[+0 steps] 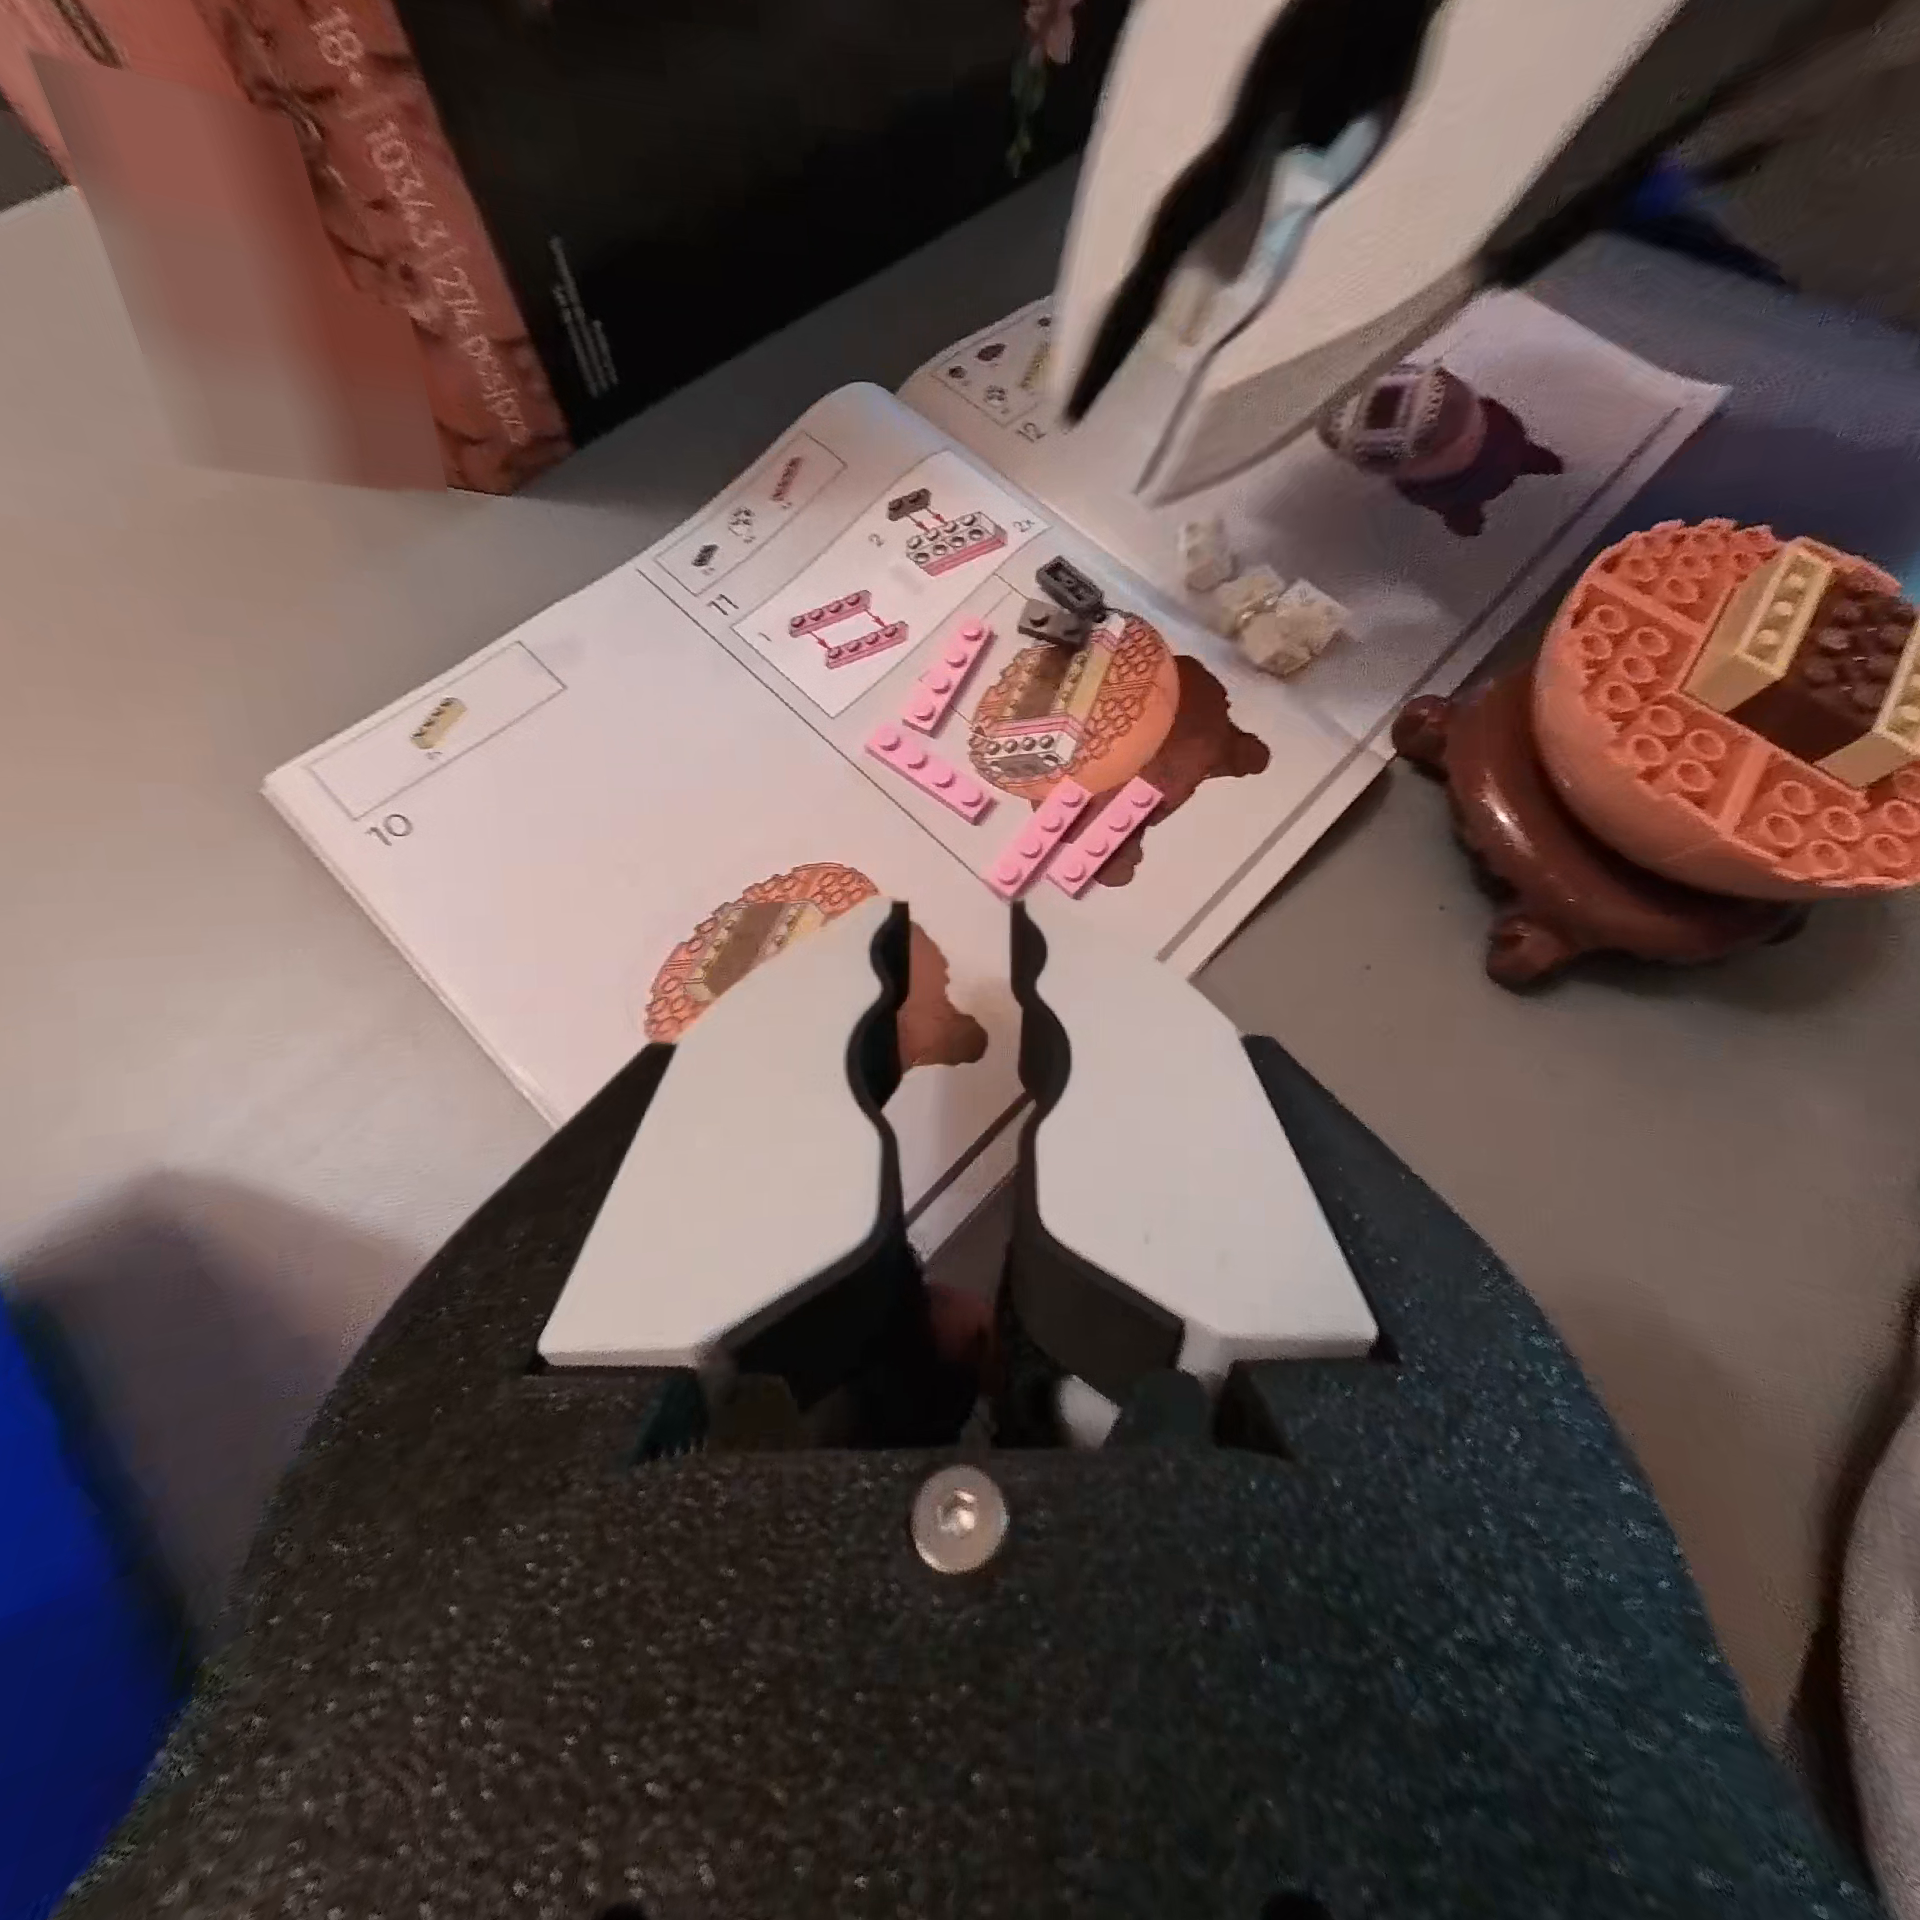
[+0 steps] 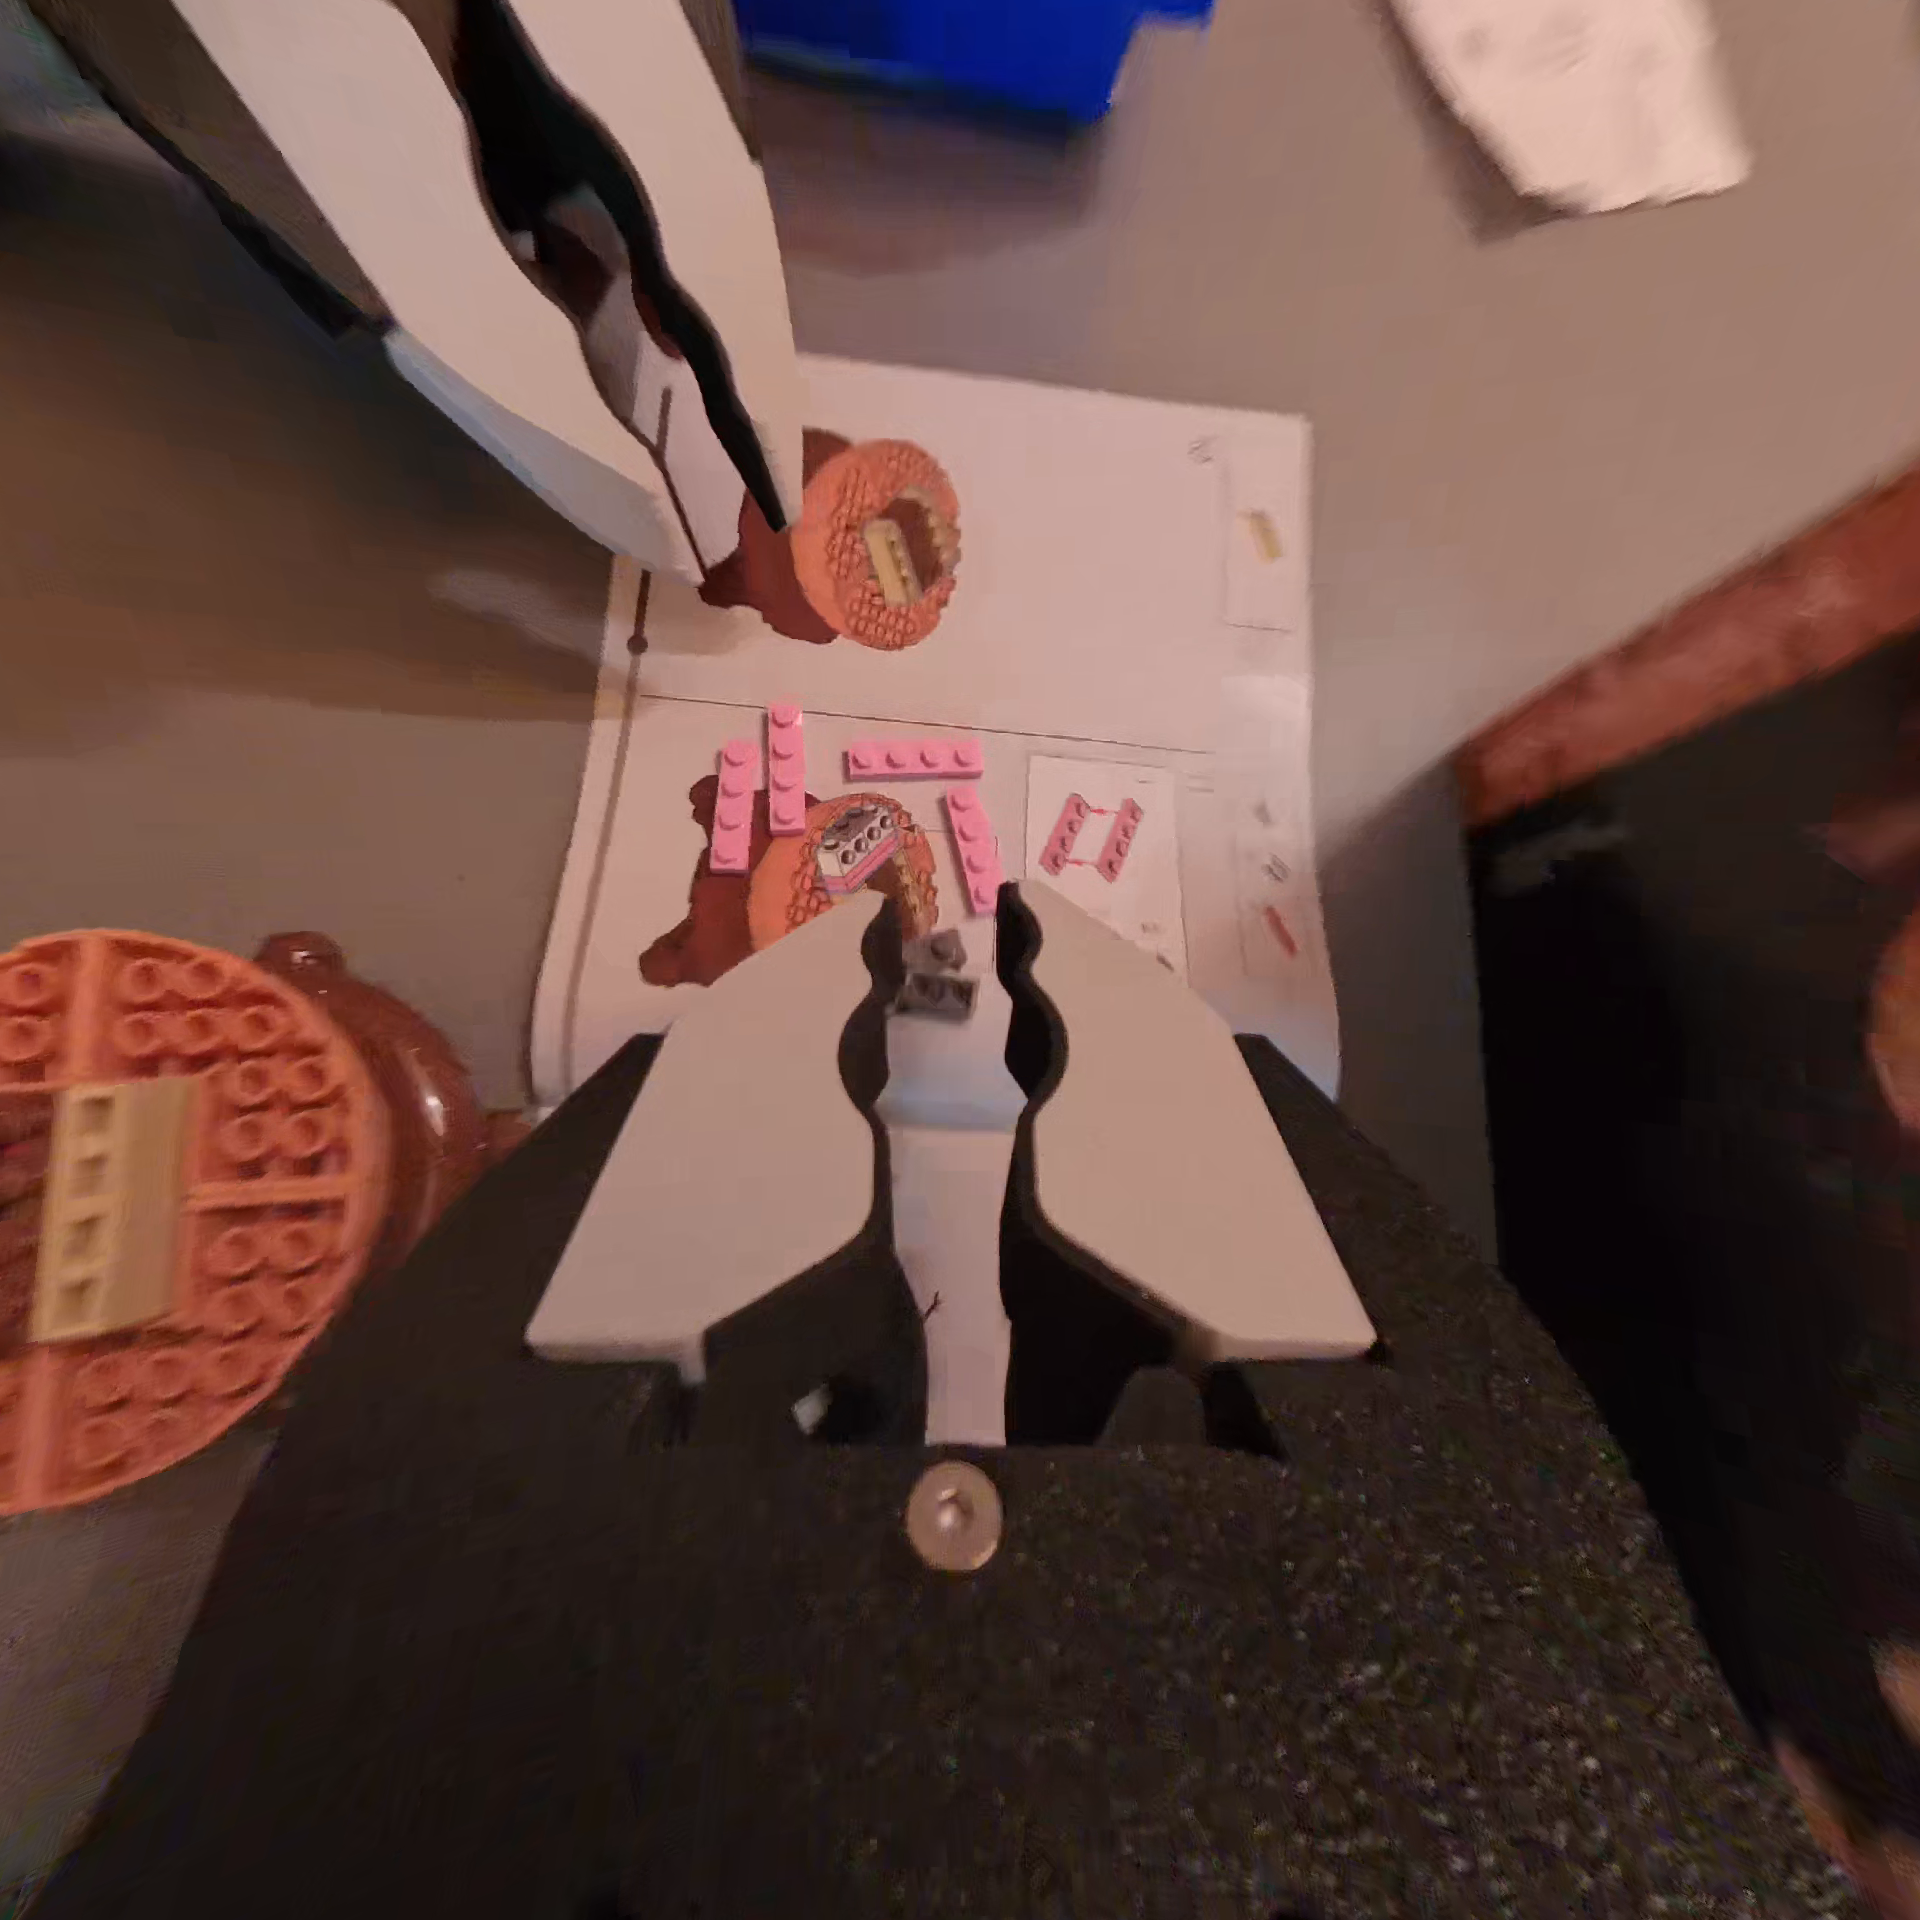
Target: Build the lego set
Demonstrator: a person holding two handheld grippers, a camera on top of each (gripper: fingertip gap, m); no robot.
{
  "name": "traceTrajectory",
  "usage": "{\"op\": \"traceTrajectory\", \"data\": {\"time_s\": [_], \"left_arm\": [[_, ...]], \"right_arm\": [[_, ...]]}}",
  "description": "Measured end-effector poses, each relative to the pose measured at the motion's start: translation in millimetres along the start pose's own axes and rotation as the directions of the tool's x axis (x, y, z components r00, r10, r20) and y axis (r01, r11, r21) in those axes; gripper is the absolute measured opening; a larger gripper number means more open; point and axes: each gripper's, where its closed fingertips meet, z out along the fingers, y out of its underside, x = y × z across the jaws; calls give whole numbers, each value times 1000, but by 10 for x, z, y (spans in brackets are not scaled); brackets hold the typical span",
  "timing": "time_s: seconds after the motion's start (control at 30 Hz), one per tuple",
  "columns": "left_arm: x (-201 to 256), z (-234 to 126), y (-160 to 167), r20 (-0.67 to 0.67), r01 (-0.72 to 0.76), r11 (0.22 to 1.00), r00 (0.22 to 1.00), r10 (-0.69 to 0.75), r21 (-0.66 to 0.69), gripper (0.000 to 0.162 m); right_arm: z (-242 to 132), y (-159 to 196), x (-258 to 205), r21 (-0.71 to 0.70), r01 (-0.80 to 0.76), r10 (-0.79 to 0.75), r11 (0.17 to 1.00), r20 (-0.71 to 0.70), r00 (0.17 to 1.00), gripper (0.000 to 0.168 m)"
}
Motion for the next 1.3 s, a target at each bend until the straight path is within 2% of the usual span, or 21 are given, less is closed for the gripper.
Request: {"op": "traceTrajectory", "data": {"time_s": [0.17, 0.27, 0.33, 0.43, 0.5, 0.67, 0.9, 0.97, 1.03, 1.13, 1.3], "left_arm": [[15, 37, -14, -18, -2, 1000, 1000, 2, -13, 19], [-53, 94, -94, -18, 15, 999, 1000, -15, -34, 21], [-82, 166, -152, -53, 39, 997, 998, -43, -63, 22], [-131, 293, -123, -112, 64, 985, 990, -82, -163, 21], [-133, 357, -101, -152, 59, 976, 984, -92, -209, 15], [-143, 494, -36, -210, -2, 951, 975, -66, -309, 7], [-162, 657, -127, -288, -104, 928, 957, -4, -359, 5], [-234, 654, -148, -258, -126, 918, 966, 28, -375, 6], [-319, 559, -185, -211, -121, 926, 976, 46, -358, 7], [-357, 353, -242, -160, -66, 963, 987, 24, -261, 9], [-228, 164, -105, -99, -47, 985, 995, 31, -166, 16]], "right_arm": [[300, 64, 85, -141, 83, -64, 986, 138, 988, 17], [384, 134, 89, -201, 105, -72, 974, 162, 984, 16], [419, 186, 72, -223, 128, -90, 966, 174, 981, 7], [380, 132, 12, -167, 138, -105, 976, 190, 976, 7], [340, 91, -44, -126, 160, -132, 979, 200, 971, 7], [370, 147, -89, -169, 246, -208, 954, 213, 955, 7], [499, 26, -175, -106, 283, -252, 953, 240, 938, 7], [486, 37, -183, -106, 290, -259, 951, 237, 936, 7], [413, 51, -166, -101, 303, -273, 948, 238, 932, 7], [330, -12, -48, -66, 322, -302, 944, 217, 928, 7], [415, -57, 3, -49, 435, -405, 899, 284, 869, 7]]}}
